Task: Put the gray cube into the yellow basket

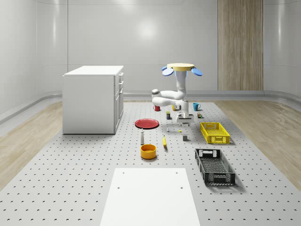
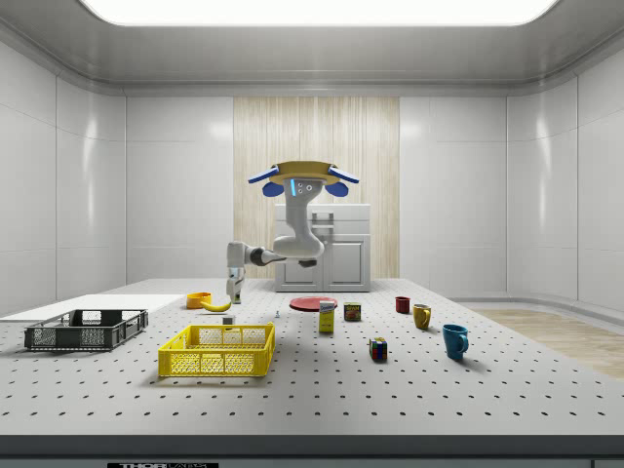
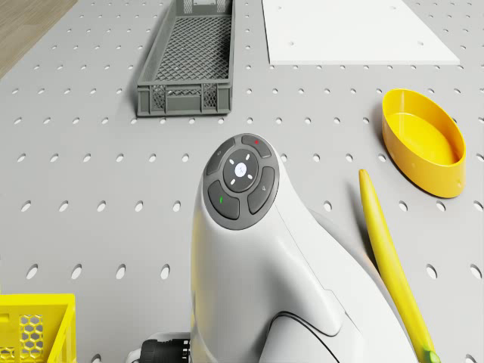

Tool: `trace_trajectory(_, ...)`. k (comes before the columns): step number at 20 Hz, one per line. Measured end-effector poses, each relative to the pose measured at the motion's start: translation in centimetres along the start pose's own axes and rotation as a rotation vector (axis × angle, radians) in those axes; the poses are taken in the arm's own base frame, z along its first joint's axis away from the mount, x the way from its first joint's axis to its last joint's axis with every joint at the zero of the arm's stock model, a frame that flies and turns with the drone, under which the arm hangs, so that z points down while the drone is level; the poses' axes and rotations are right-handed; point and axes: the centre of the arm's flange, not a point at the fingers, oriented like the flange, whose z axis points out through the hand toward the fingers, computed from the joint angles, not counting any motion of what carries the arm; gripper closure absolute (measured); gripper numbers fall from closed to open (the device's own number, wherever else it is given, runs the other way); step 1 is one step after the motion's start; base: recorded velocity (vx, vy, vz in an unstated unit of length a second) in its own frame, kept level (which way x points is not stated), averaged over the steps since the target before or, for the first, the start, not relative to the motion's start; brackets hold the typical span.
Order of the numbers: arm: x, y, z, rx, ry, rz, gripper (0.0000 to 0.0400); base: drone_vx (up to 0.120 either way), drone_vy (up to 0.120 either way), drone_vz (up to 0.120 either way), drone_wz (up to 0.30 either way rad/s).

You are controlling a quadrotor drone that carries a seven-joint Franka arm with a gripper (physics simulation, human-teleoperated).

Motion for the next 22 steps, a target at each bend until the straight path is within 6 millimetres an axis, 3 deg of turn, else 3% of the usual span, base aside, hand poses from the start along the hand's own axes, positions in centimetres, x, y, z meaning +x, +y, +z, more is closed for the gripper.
trace_trajectory(5, 0.0, 0.0, 0.6, 0.000, 0.000, 0.000, 0.0000, 0.000, 0.000, 0.000, 0.000)
trace_trajectory(12, 0.1, 0.0, 3.4, 0.000, 0.000, 0.000, 0.0000, 0.000, 0.000, 0.000, 0.000)
trace_trajectory(22, 1.6, -1.6, 5.9, 0.000, 0.000, 0.000, 0.0000, 0.000, 0.000, 0.000, 0.000)
